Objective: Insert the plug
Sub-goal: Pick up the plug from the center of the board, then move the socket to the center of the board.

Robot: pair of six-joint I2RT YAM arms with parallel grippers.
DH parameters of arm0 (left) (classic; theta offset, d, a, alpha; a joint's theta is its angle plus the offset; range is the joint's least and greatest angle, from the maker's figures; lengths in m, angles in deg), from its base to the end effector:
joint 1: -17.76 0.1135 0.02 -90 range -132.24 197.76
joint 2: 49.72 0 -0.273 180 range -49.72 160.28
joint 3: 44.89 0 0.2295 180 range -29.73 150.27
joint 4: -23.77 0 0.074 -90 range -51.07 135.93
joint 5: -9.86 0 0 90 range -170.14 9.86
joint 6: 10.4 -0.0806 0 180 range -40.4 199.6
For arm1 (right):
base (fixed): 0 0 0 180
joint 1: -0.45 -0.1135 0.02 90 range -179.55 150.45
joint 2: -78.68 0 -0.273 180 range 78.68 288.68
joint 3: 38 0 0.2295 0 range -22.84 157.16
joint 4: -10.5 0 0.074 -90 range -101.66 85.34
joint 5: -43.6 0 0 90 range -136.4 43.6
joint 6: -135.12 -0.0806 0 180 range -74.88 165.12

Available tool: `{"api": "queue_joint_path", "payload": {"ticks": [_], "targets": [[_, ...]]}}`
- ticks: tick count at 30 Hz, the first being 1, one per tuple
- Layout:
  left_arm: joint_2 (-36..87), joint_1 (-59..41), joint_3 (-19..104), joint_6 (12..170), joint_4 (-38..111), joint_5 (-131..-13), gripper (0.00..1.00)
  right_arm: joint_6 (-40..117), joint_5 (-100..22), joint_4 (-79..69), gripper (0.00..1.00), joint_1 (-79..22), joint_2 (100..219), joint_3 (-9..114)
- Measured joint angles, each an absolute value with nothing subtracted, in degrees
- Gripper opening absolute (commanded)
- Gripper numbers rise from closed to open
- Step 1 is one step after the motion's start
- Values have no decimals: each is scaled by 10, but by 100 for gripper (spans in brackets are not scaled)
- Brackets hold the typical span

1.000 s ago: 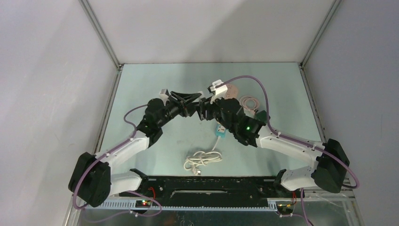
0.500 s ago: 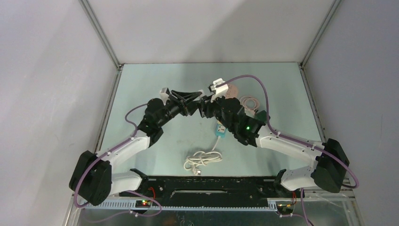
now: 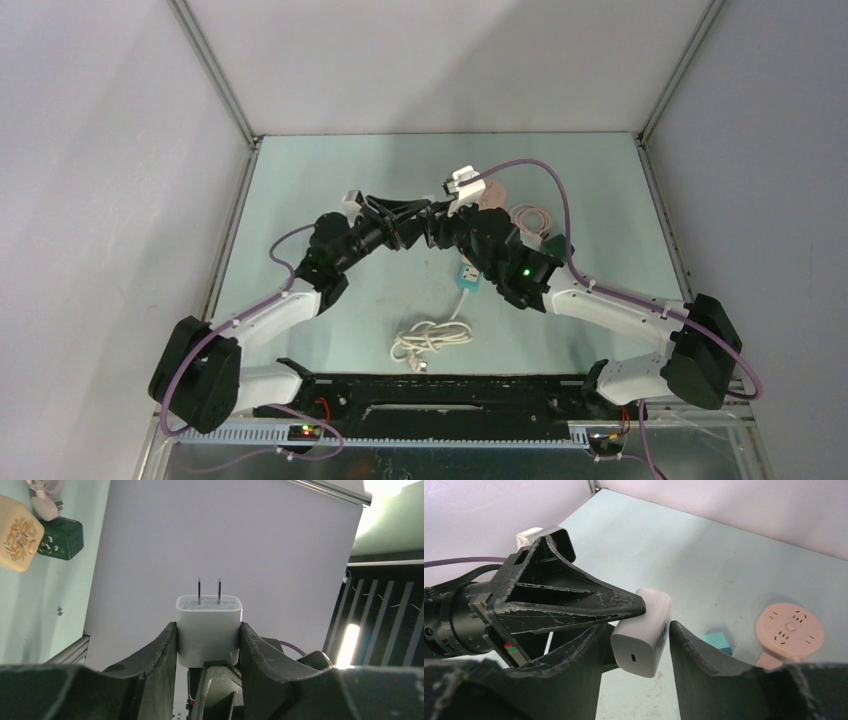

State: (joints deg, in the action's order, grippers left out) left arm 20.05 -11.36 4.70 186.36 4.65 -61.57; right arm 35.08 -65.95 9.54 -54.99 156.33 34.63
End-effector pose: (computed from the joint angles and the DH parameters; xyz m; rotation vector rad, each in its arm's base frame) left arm 0.2421 -0.1642 0.2877 -1.0137 1.7771 -1.9618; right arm 0.2147 0.2642 0.3445 -0.4082 1.6521 0.5755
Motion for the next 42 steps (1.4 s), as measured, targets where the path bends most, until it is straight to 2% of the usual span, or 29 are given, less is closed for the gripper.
{"api": "queue_joint_path", "payload": {"ticks": [3, 5, 10, 11, 13, 14, 15, 17, 18, 25, 30, 37, 42], "targets": [[201, -114, 47, 1867, 38, -614, 0, 352, -662, 95, 44, -550, 1564, 346], [201, -114, 47, 1868, 35, -614, 0, 352, -662, 95, 37, -550, 1565, 346], [201, -114, 40, 1874, 34, -616, 1, 367, -664, 88, 1, -550, 1566, 346], [201, -114, 38, 1877, 34, -617, 9, 370, -663, 84, 0, -550, 1566, 346], [202, -114, 37, 1877, 36, -616, 49, 374, -662, 81, 0, -550, 1566, 346], [202, -114, 37, 1876, 34, -615, 65, 374, -661, 81, 0, -549, 1566, 346], [203, -114, 37, 1872, 34, -614, 77, 372, -659, 81, 0, -548, 1566, 346], [205, -114, 37, 1857, 31, -610, 91, 368, -649, 77, 0, -544, 1565, 346], [205, -114, 38, 1847, 31, -606, 93, 366, -640, 70, 0, -540, 1565, 346], [202, -108, 39, 1736, 69, -600, 97, 351, -561, 3, 0, -478, 1535, 337], [167, -96, 39, 1611, 142, -607, 94, 351, -484, -44, 0, -410, 1460, 291], [117, -94, 101, 1354, 332, -635, 88, 362, -306, -142, 0, -262, 1371, 265], [136, -100, 122, 1218, 428, -634, 87, 393, -168, -217, 0, -196, 1365, 263]]}}
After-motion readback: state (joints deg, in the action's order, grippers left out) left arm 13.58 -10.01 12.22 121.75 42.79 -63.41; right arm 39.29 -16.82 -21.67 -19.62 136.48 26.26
